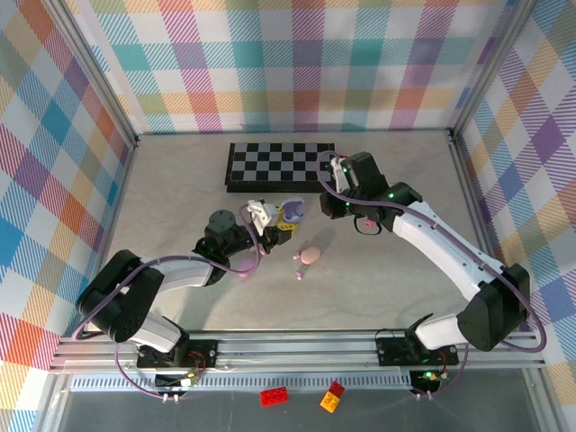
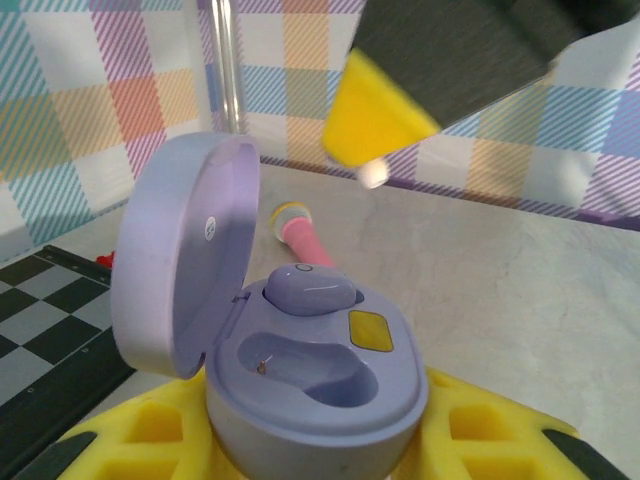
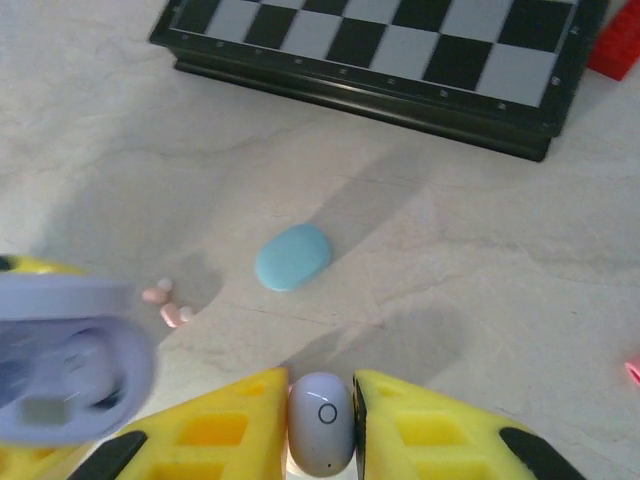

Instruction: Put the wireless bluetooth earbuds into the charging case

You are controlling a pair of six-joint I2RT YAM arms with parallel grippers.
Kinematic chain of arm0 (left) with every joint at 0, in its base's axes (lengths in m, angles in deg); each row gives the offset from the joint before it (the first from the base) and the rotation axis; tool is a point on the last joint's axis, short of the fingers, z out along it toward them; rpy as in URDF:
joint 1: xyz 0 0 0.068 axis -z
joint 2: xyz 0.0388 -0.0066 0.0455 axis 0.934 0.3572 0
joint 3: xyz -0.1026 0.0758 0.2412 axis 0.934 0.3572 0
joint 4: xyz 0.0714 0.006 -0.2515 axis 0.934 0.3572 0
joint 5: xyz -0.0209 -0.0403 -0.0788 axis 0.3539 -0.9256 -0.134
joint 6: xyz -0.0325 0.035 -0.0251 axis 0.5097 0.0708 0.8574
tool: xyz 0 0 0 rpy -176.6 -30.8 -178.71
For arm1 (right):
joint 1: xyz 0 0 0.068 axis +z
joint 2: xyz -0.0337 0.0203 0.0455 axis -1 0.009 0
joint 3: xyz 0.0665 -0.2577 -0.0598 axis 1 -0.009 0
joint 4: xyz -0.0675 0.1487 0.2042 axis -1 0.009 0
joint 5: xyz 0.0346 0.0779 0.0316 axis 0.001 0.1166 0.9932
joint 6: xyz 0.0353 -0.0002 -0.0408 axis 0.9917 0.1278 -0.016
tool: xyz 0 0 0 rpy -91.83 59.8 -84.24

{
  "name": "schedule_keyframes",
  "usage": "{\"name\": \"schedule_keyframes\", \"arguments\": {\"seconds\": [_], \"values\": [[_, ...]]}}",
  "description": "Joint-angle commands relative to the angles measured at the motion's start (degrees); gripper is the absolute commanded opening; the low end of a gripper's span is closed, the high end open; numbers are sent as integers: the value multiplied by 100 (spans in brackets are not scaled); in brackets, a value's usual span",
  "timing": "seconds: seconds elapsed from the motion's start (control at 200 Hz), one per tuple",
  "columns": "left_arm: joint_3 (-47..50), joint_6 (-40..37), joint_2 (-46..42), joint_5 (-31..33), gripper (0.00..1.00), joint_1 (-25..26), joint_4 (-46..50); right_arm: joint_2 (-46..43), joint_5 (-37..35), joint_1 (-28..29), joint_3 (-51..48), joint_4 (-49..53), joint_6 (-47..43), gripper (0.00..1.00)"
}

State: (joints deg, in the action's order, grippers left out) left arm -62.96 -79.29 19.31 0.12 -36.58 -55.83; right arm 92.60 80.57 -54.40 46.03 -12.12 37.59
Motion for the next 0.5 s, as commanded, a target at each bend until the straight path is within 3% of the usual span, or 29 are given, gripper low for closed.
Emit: {"name": "schedule_keyframes", "arguments": {"seconds": [0.0, 0.49], "values": [[-174, 46, 157, 182, 29, -8, -561, -163, 40, 221, 302, 91, -73, 22], [-186, 40, 95, 383, 29, 38, -461, 731, 126, 926, 1083, -245, -196, 22]]}}
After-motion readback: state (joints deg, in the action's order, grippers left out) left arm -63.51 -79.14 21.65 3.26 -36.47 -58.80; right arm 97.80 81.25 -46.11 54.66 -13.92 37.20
